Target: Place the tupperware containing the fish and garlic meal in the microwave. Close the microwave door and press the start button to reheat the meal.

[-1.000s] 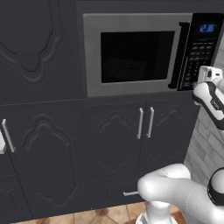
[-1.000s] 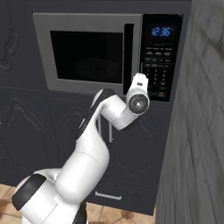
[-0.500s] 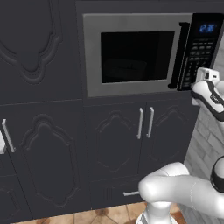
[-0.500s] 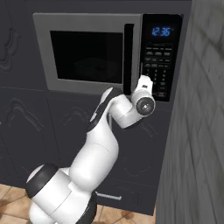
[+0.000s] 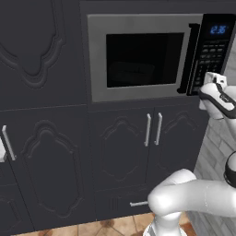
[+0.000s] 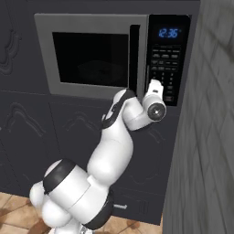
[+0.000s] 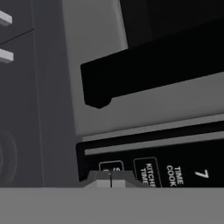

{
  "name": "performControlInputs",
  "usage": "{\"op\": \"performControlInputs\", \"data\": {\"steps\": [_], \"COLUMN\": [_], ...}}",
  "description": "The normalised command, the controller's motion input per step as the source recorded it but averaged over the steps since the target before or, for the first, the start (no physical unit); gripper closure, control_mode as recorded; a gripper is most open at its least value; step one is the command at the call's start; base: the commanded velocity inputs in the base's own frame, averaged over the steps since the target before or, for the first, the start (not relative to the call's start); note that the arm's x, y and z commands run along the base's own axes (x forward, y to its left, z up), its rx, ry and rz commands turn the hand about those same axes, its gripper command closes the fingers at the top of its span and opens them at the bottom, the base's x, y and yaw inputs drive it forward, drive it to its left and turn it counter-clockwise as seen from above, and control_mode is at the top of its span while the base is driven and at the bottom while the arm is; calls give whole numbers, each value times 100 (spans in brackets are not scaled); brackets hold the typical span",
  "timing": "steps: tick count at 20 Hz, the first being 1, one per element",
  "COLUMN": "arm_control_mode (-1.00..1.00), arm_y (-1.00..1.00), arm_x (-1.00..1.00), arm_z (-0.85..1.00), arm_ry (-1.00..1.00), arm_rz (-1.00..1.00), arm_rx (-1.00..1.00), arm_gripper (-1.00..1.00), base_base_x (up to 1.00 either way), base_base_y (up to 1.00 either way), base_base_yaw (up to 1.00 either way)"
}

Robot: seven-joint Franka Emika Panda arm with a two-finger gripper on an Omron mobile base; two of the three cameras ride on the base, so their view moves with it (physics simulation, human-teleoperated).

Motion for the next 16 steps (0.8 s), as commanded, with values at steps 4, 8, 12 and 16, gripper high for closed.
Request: {"op": "performControlInputs", "data": {"steps": [4,8,12,16], "arm_control_mode": [-100,-100,-100,-100], "arm_y": [-16,-14,-13,-12], "arm_x": [41,44,46,46], "arm_z": [-13,-17,-22,-23], "arm_ry": [-1,0,0,-1], "arm_rz": [0,0,0,0], "arm_rx": [0,0,0,0], "arm_gripper": [100,100,100,100], "base_base_x": [0,0,0,0], "base_base_y": [0,0,0,0], "base_base_yaw": [0,0,0,0]}}
